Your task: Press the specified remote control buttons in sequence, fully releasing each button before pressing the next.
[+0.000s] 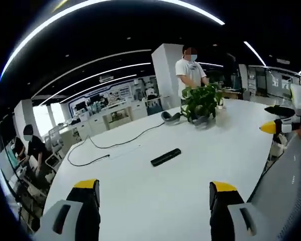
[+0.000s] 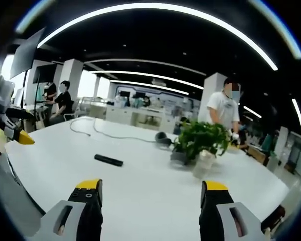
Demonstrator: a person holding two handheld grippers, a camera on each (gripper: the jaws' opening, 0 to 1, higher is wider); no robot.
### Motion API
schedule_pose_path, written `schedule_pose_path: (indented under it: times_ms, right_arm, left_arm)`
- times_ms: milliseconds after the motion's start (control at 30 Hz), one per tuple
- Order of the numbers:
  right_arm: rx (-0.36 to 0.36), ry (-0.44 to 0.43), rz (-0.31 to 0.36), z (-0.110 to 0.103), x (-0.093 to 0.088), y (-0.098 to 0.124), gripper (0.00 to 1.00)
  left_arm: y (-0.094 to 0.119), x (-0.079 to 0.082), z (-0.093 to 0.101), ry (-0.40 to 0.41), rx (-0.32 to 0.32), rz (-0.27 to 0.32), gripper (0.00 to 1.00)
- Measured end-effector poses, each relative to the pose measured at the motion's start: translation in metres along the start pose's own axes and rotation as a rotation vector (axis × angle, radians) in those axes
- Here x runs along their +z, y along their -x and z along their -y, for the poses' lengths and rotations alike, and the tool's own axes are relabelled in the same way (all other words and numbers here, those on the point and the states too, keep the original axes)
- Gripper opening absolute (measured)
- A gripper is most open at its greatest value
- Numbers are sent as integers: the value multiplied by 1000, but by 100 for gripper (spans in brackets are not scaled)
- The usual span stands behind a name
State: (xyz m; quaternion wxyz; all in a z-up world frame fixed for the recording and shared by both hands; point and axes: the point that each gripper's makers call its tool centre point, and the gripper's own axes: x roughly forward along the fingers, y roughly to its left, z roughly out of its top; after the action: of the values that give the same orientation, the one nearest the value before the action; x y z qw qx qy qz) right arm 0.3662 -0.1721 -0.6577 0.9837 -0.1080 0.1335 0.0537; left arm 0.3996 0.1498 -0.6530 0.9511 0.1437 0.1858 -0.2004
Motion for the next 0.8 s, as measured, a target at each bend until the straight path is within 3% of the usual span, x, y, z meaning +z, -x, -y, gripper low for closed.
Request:
schedule_pose_path:
  times_ms: [167, 467, 800]
  right_arm:
    - [16, -2, -15, -3, -2, 1, 66]
    - [35, -1, -52, -6, -8, 0, 52]
    - [78, 17, -99, -15, -15, -2, 26]
  left_arm:
    - [-25, 18, -3, 19, -65, -11, 86]
    - [-71, 48, 12, -123, -243, -47, 76]
    - [-126, 42, 24, -198, -374, -160, 65]
